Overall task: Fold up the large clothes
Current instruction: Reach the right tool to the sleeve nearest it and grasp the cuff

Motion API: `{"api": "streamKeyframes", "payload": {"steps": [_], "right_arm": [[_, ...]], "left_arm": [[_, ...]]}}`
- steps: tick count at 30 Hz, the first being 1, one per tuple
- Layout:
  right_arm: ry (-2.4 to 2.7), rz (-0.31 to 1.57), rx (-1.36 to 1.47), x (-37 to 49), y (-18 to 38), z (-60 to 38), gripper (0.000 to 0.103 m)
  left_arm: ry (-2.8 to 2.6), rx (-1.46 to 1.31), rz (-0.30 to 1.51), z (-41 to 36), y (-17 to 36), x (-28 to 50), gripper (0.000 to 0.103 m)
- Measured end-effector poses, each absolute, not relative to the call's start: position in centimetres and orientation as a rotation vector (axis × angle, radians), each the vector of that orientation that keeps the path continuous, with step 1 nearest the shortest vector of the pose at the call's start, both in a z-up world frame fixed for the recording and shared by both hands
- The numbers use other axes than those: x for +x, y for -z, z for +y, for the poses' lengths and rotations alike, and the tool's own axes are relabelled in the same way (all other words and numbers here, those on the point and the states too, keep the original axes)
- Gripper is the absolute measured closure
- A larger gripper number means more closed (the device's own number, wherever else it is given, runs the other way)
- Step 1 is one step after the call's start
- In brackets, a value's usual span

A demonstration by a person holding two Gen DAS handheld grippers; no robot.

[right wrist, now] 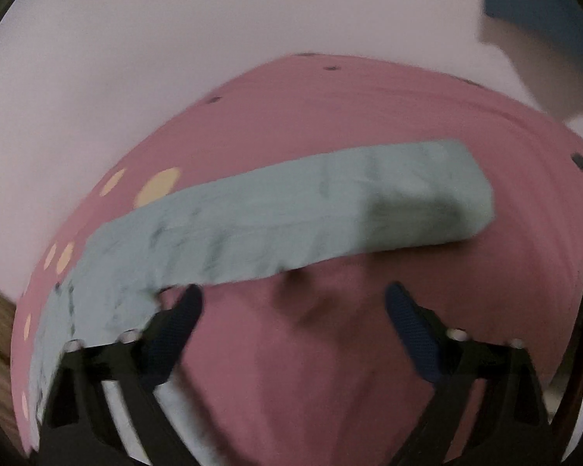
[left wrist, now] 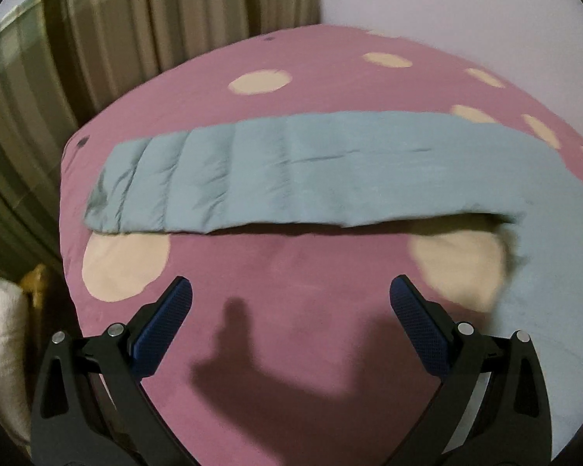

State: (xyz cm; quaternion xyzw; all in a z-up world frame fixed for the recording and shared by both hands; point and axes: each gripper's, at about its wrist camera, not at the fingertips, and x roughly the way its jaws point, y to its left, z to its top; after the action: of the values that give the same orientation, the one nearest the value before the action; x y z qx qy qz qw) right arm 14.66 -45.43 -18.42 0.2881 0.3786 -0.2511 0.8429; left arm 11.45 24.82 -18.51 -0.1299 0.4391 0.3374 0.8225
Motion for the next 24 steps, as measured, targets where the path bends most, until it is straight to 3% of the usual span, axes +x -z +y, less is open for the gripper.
{"api": "streamKeyframes", "payload": {"steps": [11, 24], "right_arm": [[0.689, 0.767, 0.882, 10.4, 22.4, -52.6, 0.038], [0.748, 0.545, 1.077, 10.2, 24.4, -56.9, 0.038]], "left_arm": [[-0.798, -0.292, 0.949, 27.3, 21.2, 11.1, 0.002], [-0.799, -0.299, 0.943, 27.4, 21.5, 11.2, 0.002]]}}
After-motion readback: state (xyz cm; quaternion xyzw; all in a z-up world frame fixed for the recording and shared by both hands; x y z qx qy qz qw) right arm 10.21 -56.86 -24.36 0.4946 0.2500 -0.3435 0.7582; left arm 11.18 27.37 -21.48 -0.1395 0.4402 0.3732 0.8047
